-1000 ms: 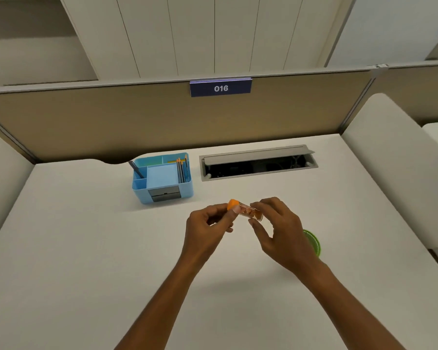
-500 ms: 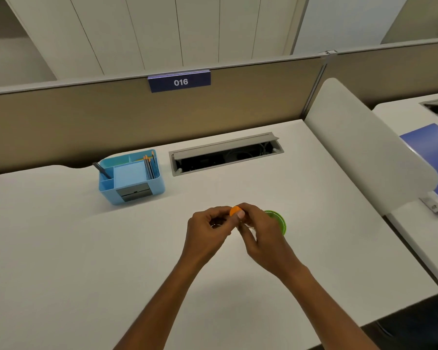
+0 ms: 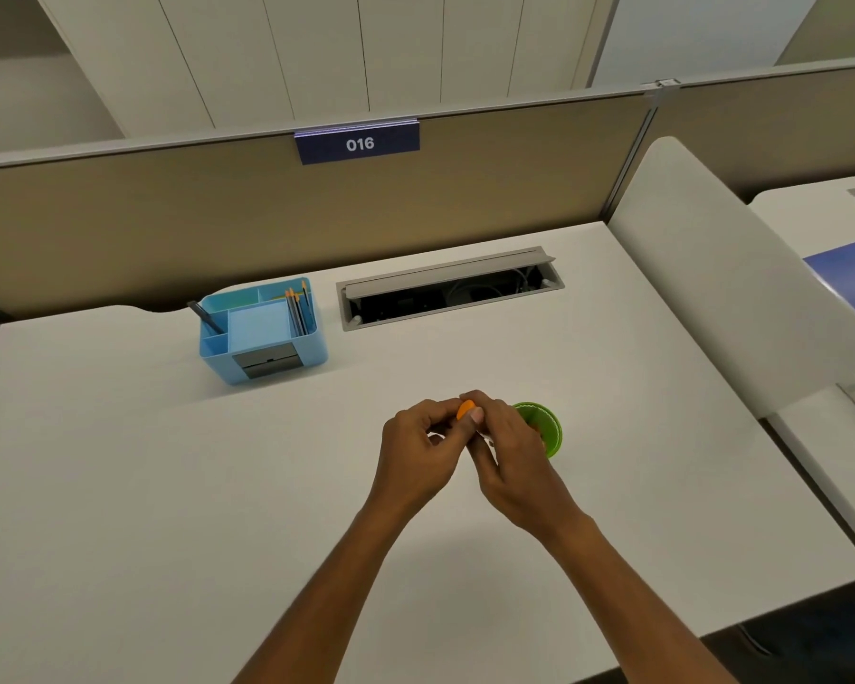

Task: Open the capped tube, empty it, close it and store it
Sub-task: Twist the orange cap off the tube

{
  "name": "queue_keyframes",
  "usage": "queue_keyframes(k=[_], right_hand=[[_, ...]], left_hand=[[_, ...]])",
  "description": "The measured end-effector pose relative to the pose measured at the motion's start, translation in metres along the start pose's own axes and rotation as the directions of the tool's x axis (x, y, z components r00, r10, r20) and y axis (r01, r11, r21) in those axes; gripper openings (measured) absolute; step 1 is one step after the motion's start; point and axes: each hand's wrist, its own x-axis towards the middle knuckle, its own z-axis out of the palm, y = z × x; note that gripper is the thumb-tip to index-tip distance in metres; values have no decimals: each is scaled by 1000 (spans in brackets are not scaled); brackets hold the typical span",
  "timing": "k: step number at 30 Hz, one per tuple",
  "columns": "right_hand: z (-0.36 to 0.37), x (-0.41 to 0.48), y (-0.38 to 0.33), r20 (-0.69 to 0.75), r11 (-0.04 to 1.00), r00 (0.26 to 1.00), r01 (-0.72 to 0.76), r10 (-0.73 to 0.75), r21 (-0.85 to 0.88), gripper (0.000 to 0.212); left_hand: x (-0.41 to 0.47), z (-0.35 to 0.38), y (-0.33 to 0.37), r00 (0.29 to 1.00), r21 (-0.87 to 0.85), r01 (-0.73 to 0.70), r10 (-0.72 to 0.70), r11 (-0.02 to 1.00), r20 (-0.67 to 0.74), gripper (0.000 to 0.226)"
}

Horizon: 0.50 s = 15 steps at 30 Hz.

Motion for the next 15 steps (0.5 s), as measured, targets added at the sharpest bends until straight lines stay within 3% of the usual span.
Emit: queue_keyframes(k=[7, 15], right_hand=[[2, 2, -2, -71, 999, 997, 37, -36, 18, 18], [6, 1, 7, -110, 1000, 994, -18, 16, -14, 25]], left_hand=[[0, 5, -5, 1000, 16, -17, 17, 1000, 4, 17], [-3, 12, -7, 1000, 0, 9, -9, 1000, -2, 14]])
